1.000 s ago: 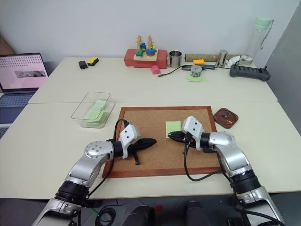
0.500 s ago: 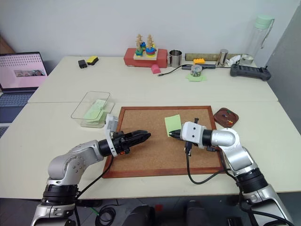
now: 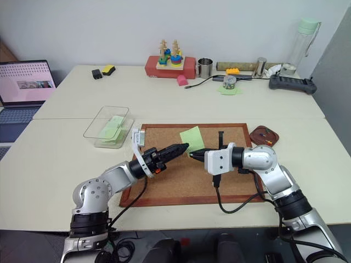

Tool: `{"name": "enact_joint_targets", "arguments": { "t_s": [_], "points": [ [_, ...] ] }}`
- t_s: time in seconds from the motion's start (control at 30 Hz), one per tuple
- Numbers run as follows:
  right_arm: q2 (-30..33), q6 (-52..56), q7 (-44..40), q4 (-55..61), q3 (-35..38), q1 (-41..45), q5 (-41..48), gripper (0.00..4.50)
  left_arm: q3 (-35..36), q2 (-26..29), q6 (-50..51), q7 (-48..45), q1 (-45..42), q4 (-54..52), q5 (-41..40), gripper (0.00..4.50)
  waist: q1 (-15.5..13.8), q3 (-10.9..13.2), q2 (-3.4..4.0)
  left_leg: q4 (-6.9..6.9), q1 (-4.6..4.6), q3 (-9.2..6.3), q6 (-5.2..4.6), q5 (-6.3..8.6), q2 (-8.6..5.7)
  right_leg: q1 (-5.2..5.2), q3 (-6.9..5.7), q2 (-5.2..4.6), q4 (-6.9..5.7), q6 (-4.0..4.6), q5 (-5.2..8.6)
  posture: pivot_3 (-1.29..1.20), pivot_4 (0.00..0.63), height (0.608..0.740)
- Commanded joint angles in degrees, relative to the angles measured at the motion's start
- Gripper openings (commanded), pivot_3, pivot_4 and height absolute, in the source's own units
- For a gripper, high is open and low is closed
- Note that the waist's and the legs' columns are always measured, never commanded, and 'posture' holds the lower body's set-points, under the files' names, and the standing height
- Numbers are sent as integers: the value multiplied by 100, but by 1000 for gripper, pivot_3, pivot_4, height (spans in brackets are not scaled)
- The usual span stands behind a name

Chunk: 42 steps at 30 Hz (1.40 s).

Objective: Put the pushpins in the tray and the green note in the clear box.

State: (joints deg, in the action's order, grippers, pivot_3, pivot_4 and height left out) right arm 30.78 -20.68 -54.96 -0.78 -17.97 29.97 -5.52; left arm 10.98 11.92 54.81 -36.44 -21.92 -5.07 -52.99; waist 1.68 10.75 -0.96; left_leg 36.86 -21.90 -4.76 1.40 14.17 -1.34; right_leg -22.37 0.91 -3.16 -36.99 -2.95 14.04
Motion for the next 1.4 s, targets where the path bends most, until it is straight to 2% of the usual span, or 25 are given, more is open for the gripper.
{"name": "enact_joint_targets", "arguments": {
  "t_s": [0.03, 0.53, 0.73, 0.93, 1.2, 1.4],
  "points": [
    [21, -214, 22, 177, -23, 57, -7, 0, -5, -82, -53, 60, -106, -23, -125, 2896, -1, 0, 0, 0, 0, 0, 0, 0, 0, 0, -1, 0, 1, 0, 0, 0, 150, 740],
    [-1, -376, 57, 171, -118, 79, -21, 0, -174, -20, -201, 32, -16, -60, 8, 136, -1, 0, 0, 0, 0, 0, 1, 0, 0, 0, 0, 0, 1, 0, 0, 0, 150, 740],
    [-5, -453, 101, 143, -100, 91, -41, 0, -235, 13, -309, 42, 64, -40, 114, 27, -2, 0, 0, 0, 0, -1, 1, 0, 0, 0, 0, 0, 2, 0, 0, 0, 150, 740],
    [-44, -229, 273, 333, 163, 52, 228, 0, -362, -67, -823, 286, 54, 194, 683, 27, -4, 0, 0, 0, 0, 0, 1, 0, -1, 1, 0, 0, 2, 0, 0, 0, 150, 740],
    [82, 1198, 1018, 784, 1187, -514, 646, 0, -273, -176, -1127, 467, 31, 401, 836, 27, -34, 0, -1, 0, -3, -2, 1, 1, -2, 1, 1, -2, 5, 0, 0, 0, 150, 740],
    [113, 2746, 2229, 440, 2292, -759, 501, 0, -118, -126, -1159, 532, -71, 176, 708, 27, -41, 0, -1, 0, -3, 2, 1, 1, -2, 0, 3, -2, 4, 1, 0, 0, 150, 740]
  ]
}}
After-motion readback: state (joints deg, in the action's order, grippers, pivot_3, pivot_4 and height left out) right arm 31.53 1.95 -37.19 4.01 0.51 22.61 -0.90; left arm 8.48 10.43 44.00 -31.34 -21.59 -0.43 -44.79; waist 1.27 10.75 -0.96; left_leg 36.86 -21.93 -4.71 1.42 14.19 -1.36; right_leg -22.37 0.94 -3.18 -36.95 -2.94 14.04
